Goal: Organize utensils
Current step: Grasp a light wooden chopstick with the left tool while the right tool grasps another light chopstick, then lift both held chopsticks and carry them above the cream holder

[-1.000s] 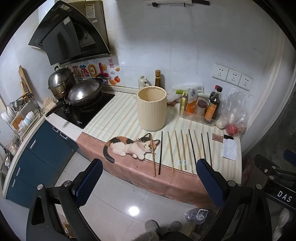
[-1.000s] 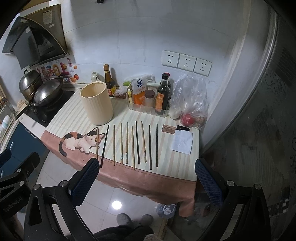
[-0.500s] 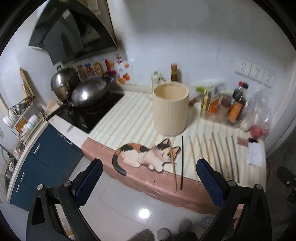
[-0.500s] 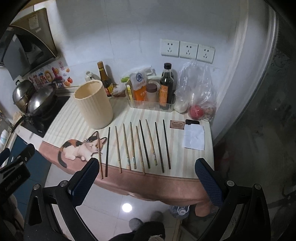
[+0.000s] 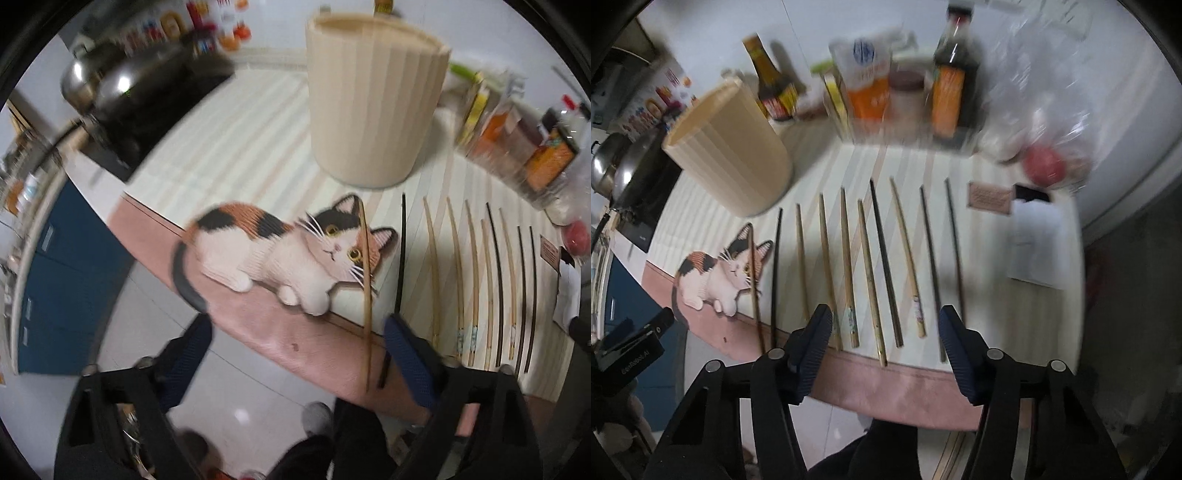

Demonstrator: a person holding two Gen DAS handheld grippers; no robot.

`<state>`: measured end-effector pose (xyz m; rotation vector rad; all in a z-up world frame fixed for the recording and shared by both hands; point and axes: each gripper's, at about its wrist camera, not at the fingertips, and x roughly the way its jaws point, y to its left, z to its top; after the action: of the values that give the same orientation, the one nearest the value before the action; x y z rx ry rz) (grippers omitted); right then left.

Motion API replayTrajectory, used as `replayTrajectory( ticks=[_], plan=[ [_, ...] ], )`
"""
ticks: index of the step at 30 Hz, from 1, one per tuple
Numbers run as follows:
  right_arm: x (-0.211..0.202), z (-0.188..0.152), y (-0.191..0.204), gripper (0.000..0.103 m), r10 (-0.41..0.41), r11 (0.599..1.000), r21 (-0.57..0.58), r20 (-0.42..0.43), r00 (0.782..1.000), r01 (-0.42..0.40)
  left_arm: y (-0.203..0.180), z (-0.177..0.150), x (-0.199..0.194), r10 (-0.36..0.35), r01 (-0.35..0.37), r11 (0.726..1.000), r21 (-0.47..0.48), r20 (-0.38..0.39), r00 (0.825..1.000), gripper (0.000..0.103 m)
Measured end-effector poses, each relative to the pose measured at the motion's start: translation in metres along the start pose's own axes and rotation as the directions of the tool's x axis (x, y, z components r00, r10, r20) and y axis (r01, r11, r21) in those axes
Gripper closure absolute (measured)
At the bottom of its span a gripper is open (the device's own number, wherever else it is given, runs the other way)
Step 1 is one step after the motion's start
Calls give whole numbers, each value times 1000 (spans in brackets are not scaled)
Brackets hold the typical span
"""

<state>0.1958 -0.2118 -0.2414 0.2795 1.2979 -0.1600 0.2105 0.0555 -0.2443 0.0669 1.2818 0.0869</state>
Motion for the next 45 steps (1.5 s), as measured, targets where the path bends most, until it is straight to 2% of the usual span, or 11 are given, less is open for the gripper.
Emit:
replayTrajectory(
  ticks=[5, 6, 7, 9, 20, 23, 25, 28, 29, 39, 45],
  plan=[
    [64, 31, 5, 59, 82, 997, 4, -111, 990, -82, -24, 17, 46, -26, 24, 1000, -14, -84, 996, 33],
    [74, 36, 6, 66, 98, 995, 8, -129, 987, -98, -28, 20, 53, -27, 26, 1000, -15, -93, 995, 40],
    [83, 40, 7, 69, 110, 994, 12, -143, 984, -109, -34, 25, 62, -32, 30, 999, -13, -106, 994, 52],
    [102, 50, 10, 73, 120, 993, 15, -178, 977, -119, -41, 30, 77, -34, 34, 999, -7, -135, 990, 64],
    [168, 71, 18, 74, 78, 996, -22, -311, 947, -89, -60, 48, 123, 1, 1, 1000, 6, -207, 978, 65],
    [175, 71, 23, 75, 41, 997, -50, -324, 945, -60, -65, 50, 123, -4, 7, 1000, 18, -197, 980, 77],
    [177, 70, 29, 76, 13, 996, -78, -323, 946, -41, -69, 50, 121, -31, 36, 999, 20, -199, 979, 93],
    [179, 63, 41, 87, -55, 991, -132, -310, 949, 14, -74, 45, 120, -15, 25, 999, 48, -186, 982, 99],
    [178, 61, 41, 96, -65, 990, -140, -304, 950, 23, -74, 43, 120, -6, 16, 999, 51, -188, 982, 99],
    [174, 22, 33, 96, -51, 990, -144, -367, 929, -3, -64, 1, 117, 1, 12, 998, 59, -207, 978, 98],
    [180, 25, 44, 96, -88, 984, -176, -395, 914, 19, -72, 11, 119, 8, 4, 998, 61, -199, 980, 98]
  ],
)
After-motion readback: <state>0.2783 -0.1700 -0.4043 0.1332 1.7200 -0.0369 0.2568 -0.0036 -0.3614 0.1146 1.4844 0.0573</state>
